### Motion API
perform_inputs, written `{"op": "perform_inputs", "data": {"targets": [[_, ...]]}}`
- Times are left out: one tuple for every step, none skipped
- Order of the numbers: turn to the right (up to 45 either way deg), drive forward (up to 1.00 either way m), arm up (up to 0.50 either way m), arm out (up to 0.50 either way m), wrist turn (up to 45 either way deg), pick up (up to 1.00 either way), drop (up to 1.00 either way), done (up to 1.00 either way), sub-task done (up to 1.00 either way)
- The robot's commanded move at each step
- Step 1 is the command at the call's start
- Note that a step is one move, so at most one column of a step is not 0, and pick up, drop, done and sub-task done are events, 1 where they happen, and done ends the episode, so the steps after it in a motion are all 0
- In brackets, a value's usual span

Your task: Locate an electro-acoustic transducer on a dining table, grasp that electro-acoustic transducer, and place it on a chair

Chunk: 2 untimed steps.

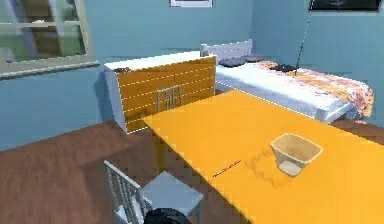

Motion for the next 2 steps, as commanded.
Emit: {"op": "perform_inputs", "data": {"targets": [[-42.0, 0.00, 0.00, 0.00, 0.0, 0.00, 0.00, 0.00, 0.00], [0.0, 0.00, 0.00, 0.24, 0.0, 0.00, 0.00, 0.00, 0.00]]}}
